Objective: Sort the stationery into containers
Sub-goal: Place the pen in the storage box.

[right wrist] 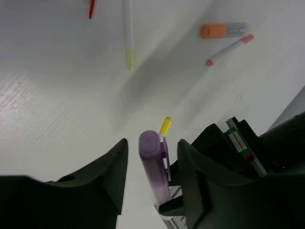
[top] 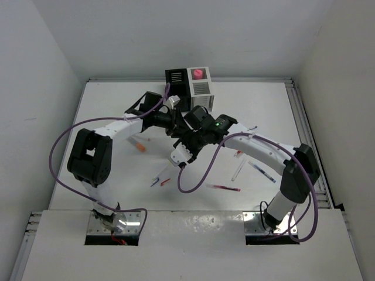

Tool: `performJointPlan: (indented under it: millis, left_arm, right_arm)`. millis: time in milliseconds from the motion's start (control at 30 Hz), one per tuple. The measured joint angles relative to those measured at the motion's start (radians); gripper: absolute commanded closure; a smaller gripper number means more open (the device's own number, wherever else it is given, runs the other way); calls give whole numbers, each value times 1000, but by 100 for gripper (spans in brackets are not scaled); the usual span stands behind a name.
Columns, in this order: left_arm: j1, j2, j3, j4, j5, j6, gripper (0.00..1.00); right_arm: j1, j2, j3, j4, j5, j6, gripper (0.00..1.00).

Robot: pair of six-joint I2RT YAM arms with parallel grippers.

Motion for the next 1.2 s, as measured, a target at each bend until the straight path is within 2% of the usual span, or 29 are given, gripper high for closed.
performJointPlan:
  millis: [67, 100, 133, 167, 200, 233, 267, 300, 467, 567, 700, 767, 867, 1033, 1200]
  left_arm:
    - [2, 0, -3, 7, 2, -2, 100]
    - [3, 0, -5, 7, 4, -6, 100]
    - [4, 0, -7, 9, 4, -8, 98]
    - [6, 0, -10, 12, 4, -8, 88]
    - [10, 0, -13, 14, 5, -8, 67]
    - [14, 0, -14, 14, 7, -8, 56]
    - [23, 0, -14, 17, 7, -9, 17]
    - [35, -1, -14, 23, 6, -4, 0]
    - [163, -2, 76, -57, -34, 58, 0]
    - [296, -10, 195, -50, -84, 103, 0]
    - [470, -103, 234, 17, -156, 161, 0]
    - [518, -156, 233, 26, -194, 201, 0]
    - [526, -225, 206, 47, -228, 257, 0]
    - [518, -275, 123, 29, -268, 343, 0]
    - [538, -284, 11, 6, -298, 391, 0]
  right_arm:
    - [-1, 19, 0, 32, 5, -5, 68]
    - [-1, 26, 0, 46, 7, -7, 81]
    - [-2, 32, 0, 58, 7, -13, 88]
    - [-3, 37, 0, 70, 7, -17, 94]
    - [-4, 39, 0, 82, 6, -17, 100]
    - [-5, 40, 0, 90, 5, -14, 100]
    - [-6, 40, 0, 99, 3, -9, 100]
    - [-10, 40, 0, 112, 1, 0, 100]
    - [-64, 55, 56, 209, -49, 140, 100]
    - [-130, 86, 131, 346, -85, 357, 100]
    - [-240, 169, 241, 669, -89, 719, 100]
    - [-287, 233, 292, 846, -63, 883, 100]
    - [-343, 389, 446, 1031, -5, 1115, 100]
    - [-406, 688, 791, 1161, 102, 1427, 100]
    - [-418, 805, 840, 1251, 160, 1566, 100]
